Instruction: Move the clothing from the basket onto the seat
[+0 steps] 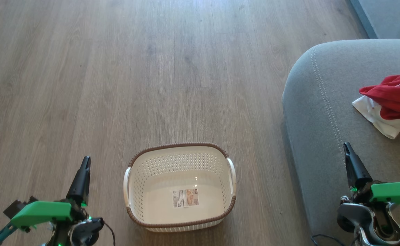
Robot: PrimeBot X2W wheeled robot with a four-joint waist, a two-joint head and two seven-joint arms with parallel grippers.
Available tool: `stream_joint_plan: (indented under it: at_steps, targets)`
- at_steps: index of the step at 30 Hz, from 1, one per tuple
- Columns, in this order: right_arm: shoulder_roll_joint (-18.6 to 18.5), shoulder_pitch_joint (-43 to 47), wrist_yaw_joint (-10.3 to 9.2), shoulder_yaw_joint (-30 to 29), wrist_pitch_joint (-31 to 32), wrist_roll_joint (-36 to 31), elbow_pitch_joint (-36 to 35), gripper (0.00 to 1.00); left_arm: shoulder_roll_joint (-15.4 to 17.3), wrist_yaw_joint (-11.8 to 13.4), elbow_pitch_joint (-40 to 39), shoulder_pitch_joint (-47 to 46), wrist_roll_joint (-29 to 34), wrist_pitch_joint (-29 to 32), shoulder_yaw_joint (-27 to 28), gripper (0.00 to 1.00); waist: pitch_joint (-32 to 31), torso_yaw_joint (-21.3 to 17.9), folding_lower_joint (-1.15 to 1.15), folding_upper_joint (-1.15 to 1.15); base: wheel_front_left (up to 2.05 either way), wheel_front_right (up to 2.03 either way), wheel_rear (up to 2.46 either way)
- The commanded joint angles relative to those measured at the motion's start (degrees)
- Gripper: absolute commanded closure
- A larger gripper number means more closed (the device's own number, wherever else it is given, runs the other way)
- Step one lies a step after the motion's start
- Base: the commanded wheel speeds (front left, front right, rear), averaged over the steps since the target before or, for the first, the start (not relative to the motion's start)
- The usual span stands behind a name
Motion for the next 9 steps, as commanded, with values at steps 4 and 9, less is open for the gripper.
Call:
stream_joint_plan:
  at_steps: [4, 9]
  targets:
    - [0.34, -2.2, 0.0, 1.0, 0.41, 0.22, -1.83, 1.0, 0.53, -0.53, -1.68, -3.36, 0.15, 0.3, 2.38, 1.0, 0.0, 0.01, 0.0, 0.0, 0.0, 0.0, 0.0]
    - [0.37, -2.21, 0.0, 0.96, 0.45, 0.19, -1.82, 1.0, 0.44, -0.53, -1.68, -3.37, 0.26, 0.4, 2.51, 1.0, 0.0, 0.01, 0.0, 0.0, 0.0, 0.0, 0.0]
